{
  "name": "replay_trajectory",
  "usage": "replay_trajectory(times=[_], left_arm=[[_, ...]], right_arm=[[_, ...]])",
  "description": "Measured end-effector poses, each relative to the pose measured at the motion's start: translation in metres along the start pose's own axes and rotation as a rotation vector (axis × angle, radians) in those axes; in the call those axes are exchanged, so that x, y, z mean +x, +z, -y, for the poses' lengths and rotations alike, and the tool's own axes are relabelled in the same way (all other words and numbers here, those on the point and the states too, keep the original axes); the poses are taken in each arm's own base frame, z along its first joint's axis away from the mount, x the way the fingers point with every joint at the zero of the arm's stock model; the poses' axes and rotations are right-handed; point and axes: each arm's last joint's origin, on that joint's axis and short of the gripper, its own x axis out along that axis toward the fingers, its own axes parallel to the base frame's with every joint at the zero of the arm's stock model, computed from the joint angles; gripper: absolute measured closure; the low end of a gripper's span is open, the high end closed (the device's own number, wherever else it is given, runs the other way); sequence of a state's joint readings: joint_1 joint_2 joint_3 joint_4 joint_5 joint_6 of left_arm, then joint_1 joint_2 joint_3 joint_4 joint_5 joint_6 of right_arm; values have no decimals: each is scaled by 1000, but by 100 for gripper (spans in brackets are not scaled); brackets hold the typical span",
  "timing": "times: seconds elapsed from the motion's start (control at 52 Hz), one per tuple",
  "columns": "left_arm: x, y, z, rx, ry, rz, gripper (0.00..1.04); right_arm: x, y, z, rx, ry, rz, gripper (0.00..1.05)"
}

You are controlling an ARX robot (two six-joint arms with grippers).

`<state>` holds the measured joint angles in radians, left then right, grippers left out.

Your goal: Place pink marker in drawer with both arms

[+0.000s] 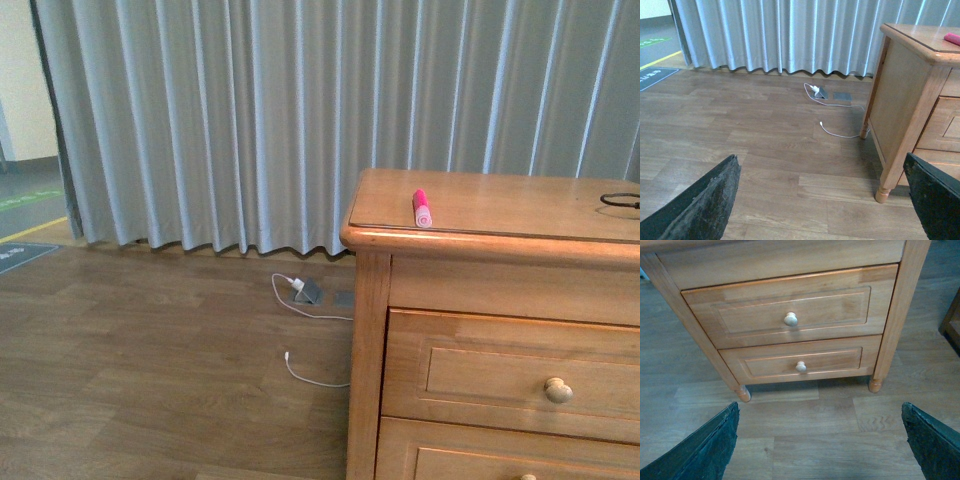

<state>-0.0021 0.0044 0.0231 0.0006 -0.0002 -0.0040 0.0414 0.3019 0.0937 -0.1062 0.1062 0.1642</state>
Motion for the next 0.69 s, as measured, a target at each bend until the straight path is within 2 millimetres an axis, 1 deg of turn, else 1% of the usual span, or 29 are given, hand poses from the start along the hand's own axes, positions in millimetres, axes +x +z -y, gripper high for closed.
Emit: replay_trajectory(times=[0.173,0.327,0.461,0.538,0.672,0.692], left_arm=[[0,0,0,0,0,0,6],[0,0,0,0,0,0,6],[0,0,0,0,0,0,6],[0,0,0,0,0,0,6],[0,0,0,0,0,0,6],[0,0,0,0,0,0,6]], right_arm=[[21,3,-8,-28,33,-59,8],[47,14,-25,-81,78,-68,8],[79,25,-42,-117,102,-76,8],[97,27,-51,-129,111,-90,8],[136,30,-65,-137,115,-114,8],[139,29,-65,-137,115,-116,8]])
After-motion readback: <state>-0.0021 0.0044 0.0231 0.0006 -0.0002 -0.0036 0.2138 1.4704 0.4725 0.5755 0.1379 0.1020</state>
